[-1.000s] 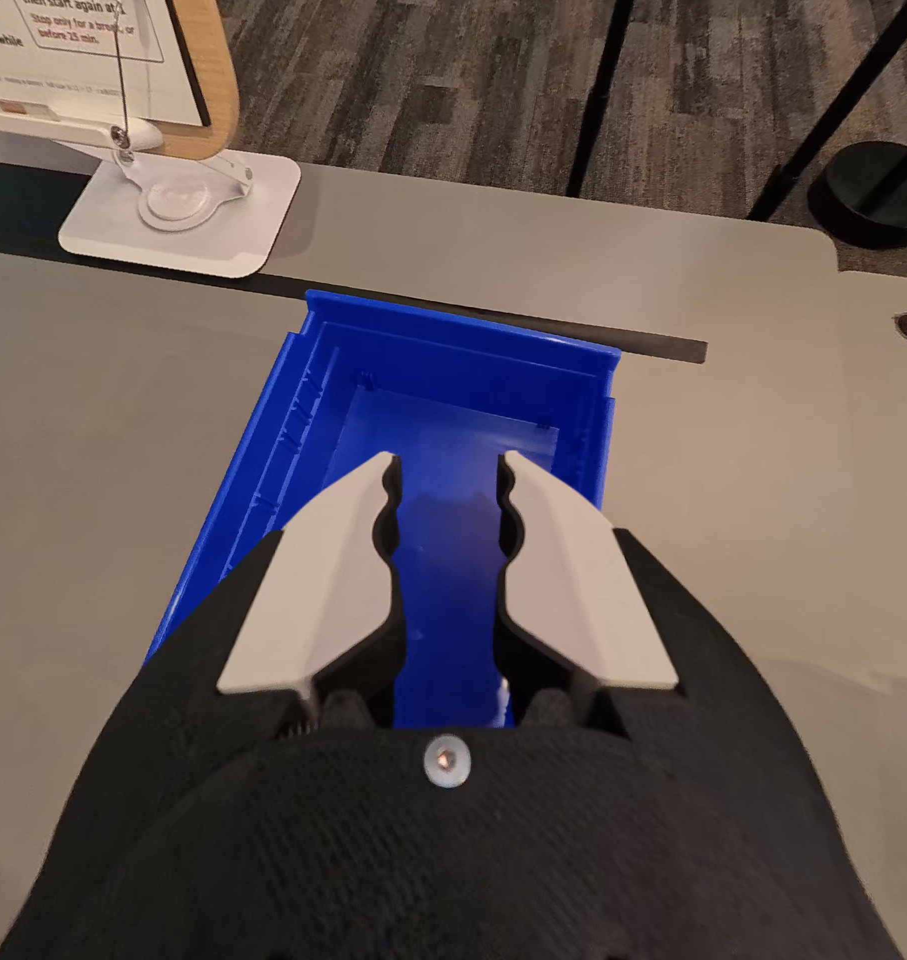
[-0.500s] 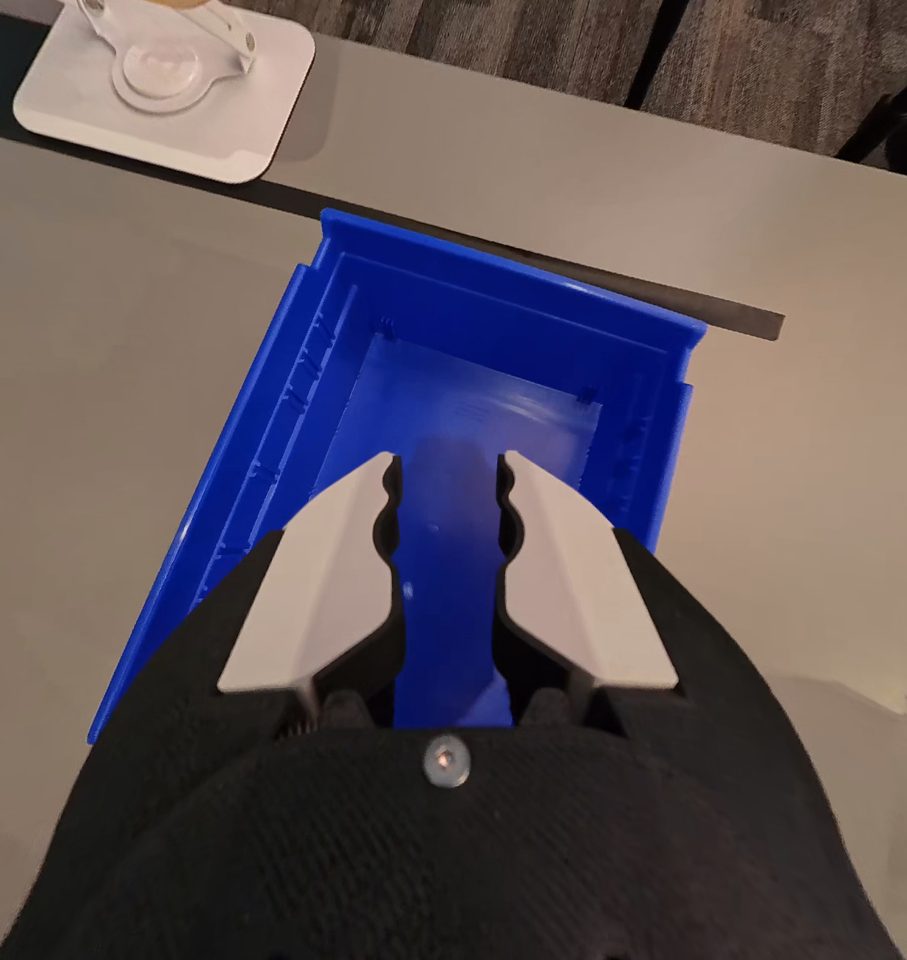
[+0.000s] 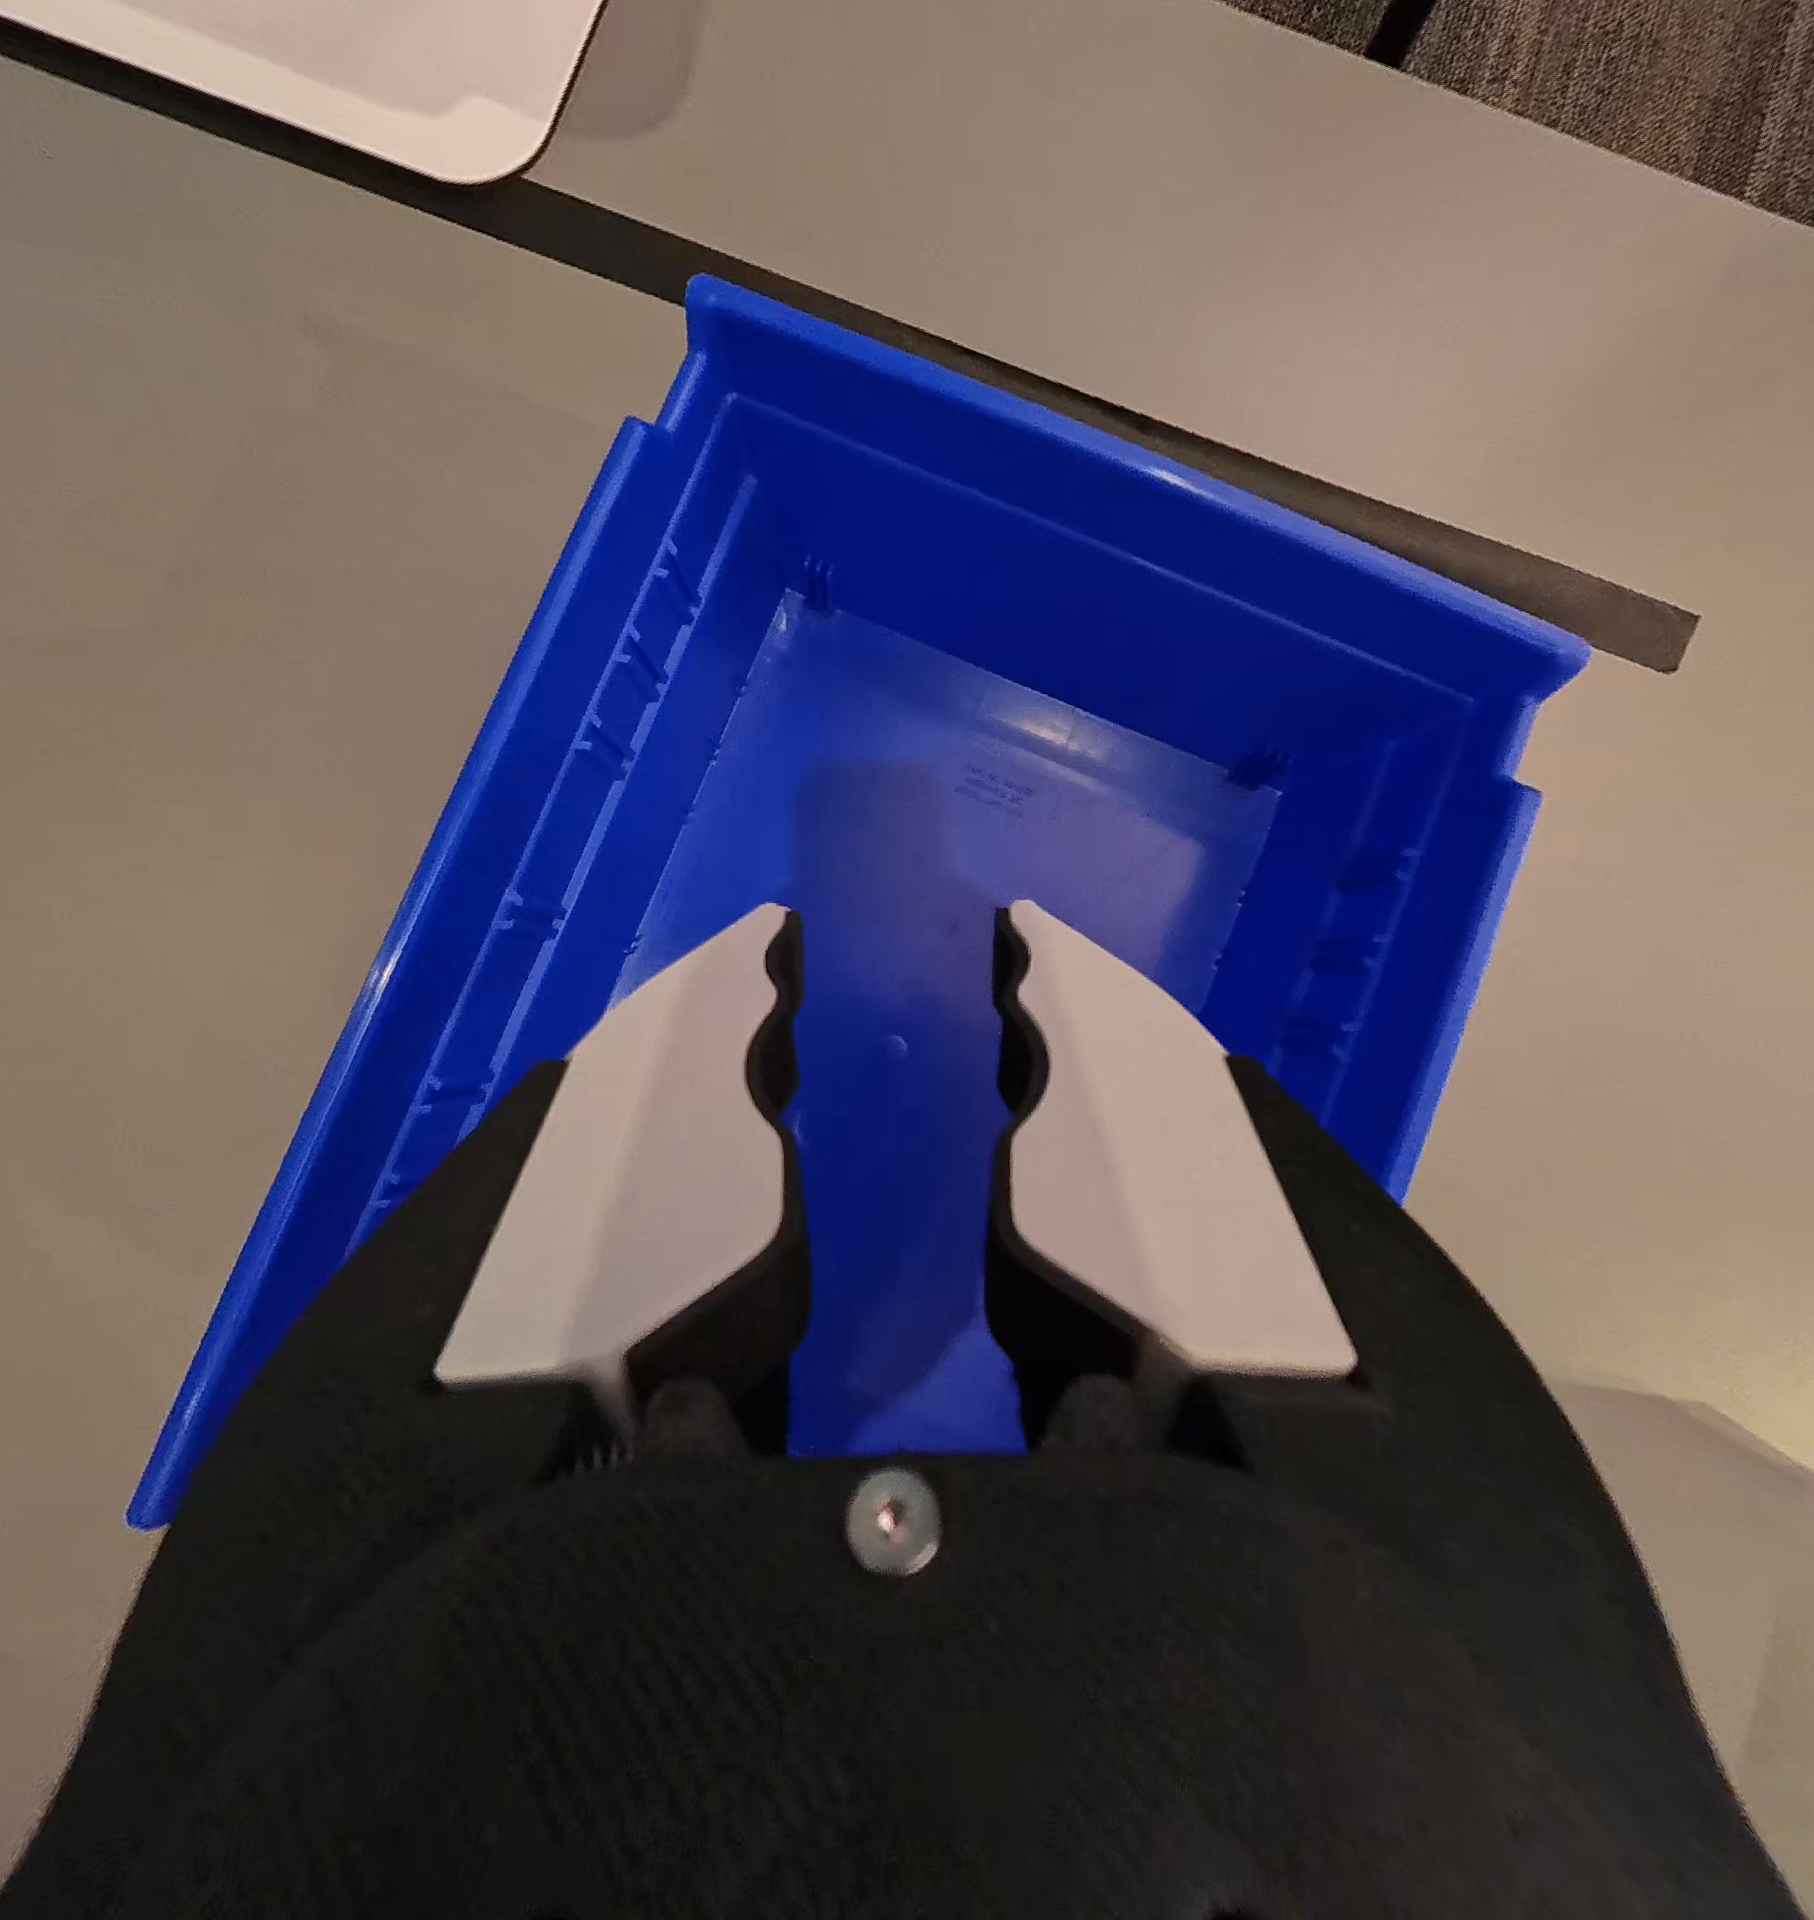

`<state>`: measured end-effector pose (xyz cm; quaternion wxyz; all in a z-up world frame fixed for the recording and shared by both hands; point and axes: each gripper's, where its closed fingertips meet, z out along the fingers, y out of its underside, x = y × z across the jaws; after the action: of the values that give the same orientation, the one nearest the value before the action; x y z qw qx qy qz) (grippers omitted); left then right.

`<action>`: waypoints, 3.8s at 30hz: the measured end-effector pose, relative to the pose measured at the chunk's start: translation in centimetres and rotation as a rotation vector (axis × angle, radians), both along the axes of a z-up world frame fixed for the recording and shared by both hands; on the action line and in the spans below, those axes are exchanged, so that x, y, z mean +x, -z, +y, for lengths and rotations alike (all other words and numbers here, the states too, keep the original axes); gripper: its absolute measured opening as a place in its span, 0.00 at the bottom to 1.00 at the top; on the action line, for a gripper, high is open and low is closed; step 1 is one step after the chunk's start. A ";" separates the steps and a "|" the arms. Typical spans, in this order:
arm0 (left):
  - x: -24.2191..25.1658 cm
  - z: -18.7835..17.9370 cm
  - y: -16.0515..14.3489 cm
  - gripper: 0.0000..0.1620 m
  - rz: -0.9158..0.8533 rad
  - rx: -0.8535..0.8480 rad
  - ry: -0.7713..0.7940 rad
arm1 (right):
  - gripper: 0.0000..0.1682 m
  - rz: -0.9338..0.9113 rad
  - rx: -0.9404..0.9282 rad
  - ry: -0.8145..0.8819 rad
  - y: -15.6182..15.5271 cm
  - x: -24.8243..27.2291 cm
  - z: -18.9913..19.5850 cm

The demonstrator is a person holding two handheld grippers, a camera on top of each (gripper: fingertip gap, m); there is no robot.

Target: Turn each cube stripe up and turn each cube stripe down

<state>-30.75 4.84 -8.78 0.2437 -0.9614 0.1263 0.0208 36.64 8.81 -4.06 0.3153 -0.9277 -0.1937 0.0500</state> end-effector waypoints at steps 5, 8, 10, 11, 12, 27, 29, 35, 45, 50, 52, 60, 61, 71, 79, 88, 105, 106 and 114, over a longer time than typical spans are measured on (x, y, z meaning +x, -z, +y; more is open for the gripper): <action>2.8 -1.3 -4.9 0.20 -0.049 0.132 0.124 | 0.22 0.003 0.009 0.006 -0.2 0.1 0.0; 8.0 -3.6 -6.6 0.28 -0.077 0.154 0.390 | 0.22 0.008 0.005 0.002 -0.2 0.1 -0.1; 11.0 -4.8 -6.6 0.35 -0.061 0.138 0.513 | 0.22 0.010 0.004 0.001 -0.1 0.1 -0.1; 12.2 -5.3 -6.4 0.36 -0.071 0.109 0.549 | 0.22 0.010 0.003 0.000 -0.1 0.1 -0.1; 13.1 -5.3 -6.1 0.40 -0.075 0.086 0.567 | 0.22 0.010 0.002 -0.001 0.0 0.1 -0.1; 15.2 -6.9 2.9 0.44 0.059 -0.331 0.687 | 0.22 0.024 0.001 0.000 -0.3 1.0 -0.4; 15.3 -7.0 3.5 0.42 0.060 -0.362 0.693 | 0.22 0.030 0.001 0.004 -0.4 1.1 -0.4; 15.3 -7.2 4.9 0.35 0.078 -0.414 0.709 | 0.22 0.024 -0.014 0.002 -0.1 1.2 -0.5; 14.6 -7.6 5.3 0.28 0.122 -0.461 0.710 | 0.22 0.013 -0.037 -0.008 0.4 1.1 -0.7; 14.6 -6.6 0.6 0.28 0.046 -0.238 0.693 | 0.22 -0.009 0.007 -0.017 -0.4 0.6 -0.4; 15.1 -6.3 -2.4 0.28 -0.015 -0.091 0.705 | 0.20 -0.028 0.062 -0.026 -1.6 -0.1 -0.3; 21.4 -6.3 -13.2 0.28 -0.353 0.321 0.796 | 0.20 0.022 0.457 -0.403 -8.9 -13.8 -2.6; 22.9 -6.4 -14.3 0.28 -0.438 0.337 0.813 | 0.21 0.055 0.527 -0.501 -9.5 -16.8 -3.7; 36.4 -10.0 -17.6 0.28 -1.153 0.099 0.944 | 0.44 0.081 1.142 -0.859 -11.4 -30.3 -13.1; 39.6 -11.3 -17.4 0.28 -1.291 0.021 0.994 | 0.31 0.115 1.231 -0.806 -12.8 -29.6 -13.7; 39.3 -11.2 -17.0 0.30 -1.191 0.083 1.056 | 0.28 0.137 1.171 -0.862 -12.7 -29.5 -14.0; 27.9 -4.8 -19.1 0.24 -0.551 0.683 0.723 | 0.28 -0.053 -0.125 0.348 6.6 5.7 2.1; 27.0 -4.4 -18.5 0.25 -0.506 0.658 0.696 | 0.28 -0.065 -0.150 0.359 7.1 5.9 2.1; 18.5 -2.0 -12.6 0.23 -0.203 0.442 0.519 | 0.29 -0.134 -0.272 0.394 10.5 6.6 2.1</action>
<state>-12.20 2.87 3.82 0.4545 -0.8184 0.3337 -0.1107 43.23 10.92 -14.54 0.1779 -0.9826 -0.0209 -0.0484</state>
